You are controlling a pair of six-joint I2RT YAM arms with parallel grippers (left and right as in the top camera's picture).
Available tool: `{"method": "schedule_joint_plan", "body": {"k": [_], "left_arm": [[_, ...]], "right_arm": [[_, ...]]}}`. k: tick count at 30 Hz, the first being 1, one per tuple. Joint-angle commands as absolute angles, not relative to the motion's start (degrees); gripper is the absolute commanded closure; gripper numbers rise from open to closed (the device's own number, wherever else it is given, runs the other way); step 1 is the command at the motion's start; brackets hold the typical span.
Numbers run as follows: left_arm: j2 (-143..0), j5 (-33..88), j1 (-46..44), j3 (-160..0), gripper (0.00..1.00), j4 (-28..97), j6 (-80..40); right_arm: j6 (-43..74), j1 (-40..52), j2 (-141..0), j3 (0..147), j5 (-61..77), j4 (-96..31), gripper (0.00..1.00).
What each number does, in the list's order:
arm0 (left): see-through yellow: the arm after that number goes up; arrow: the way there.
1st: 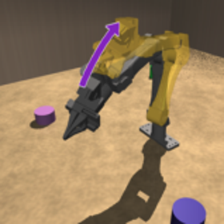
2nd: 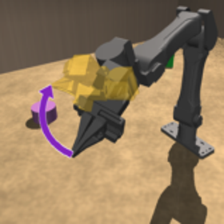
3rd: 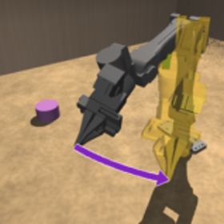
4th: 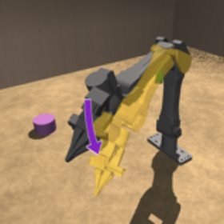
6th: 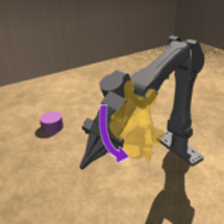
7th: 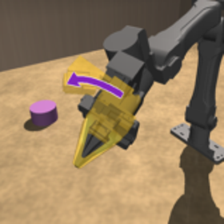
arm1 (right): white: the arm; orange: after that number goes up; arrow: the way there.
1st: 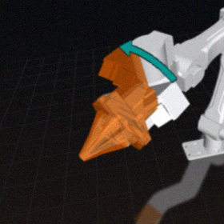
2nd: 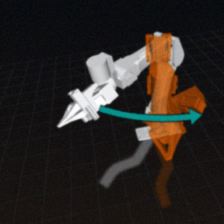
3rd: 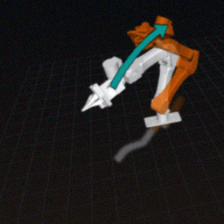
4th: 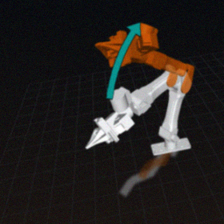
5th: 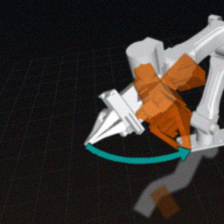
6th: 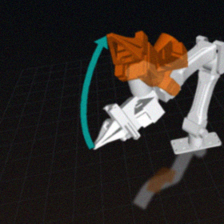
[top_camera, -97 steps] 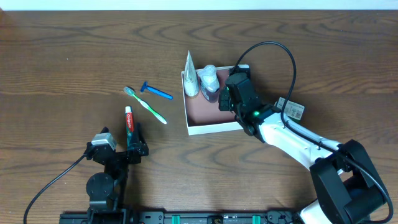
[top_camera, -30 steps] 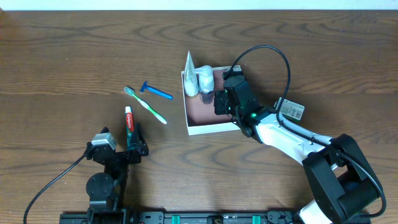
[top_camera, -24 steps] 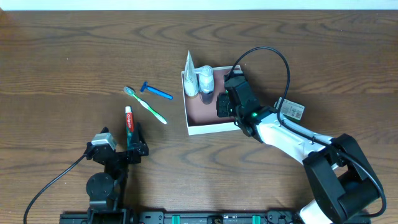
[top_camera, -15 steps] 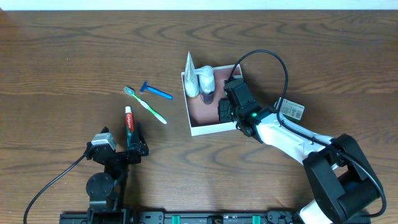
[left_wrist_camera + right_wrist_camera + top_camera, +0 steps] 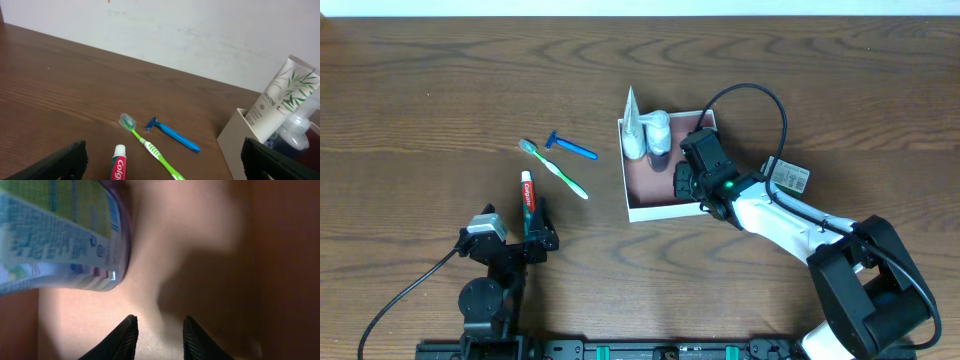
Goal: Pack container
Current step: 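Lower the bottle into the box and adjust it next to the tube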
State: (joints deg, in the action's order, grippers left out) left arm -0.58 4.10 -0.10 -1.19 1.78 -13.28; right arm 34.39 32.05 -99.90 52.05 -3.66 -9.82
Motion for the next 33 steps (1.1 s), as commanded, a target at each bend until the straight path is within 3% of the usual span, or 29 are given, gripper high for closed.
{"method": "schedule_joint_plan", "body": {"k": [1, 28, 33], "left_arm": [[-0.3, 4.5, 0.0, -0.2, 0.02, 3.8, -12.6], [-0.3, 4.5, 0.0, -0.2, 0.02, 3.8, -12.6], [-0.3, 4.5, 0.1, -0.2, 0.02, 3.8, -12.6]], "right_arm": [[42.9, 31.6, -99.4, 51.9, -6.0, -11.6, 0.69], [66.8, 36.2, -99.4, 51.8, -12.7, -14.0, 0.67], [65.9, 36.2, -99.4, 51.9, -13.5, -13.8, 0.67]]}}
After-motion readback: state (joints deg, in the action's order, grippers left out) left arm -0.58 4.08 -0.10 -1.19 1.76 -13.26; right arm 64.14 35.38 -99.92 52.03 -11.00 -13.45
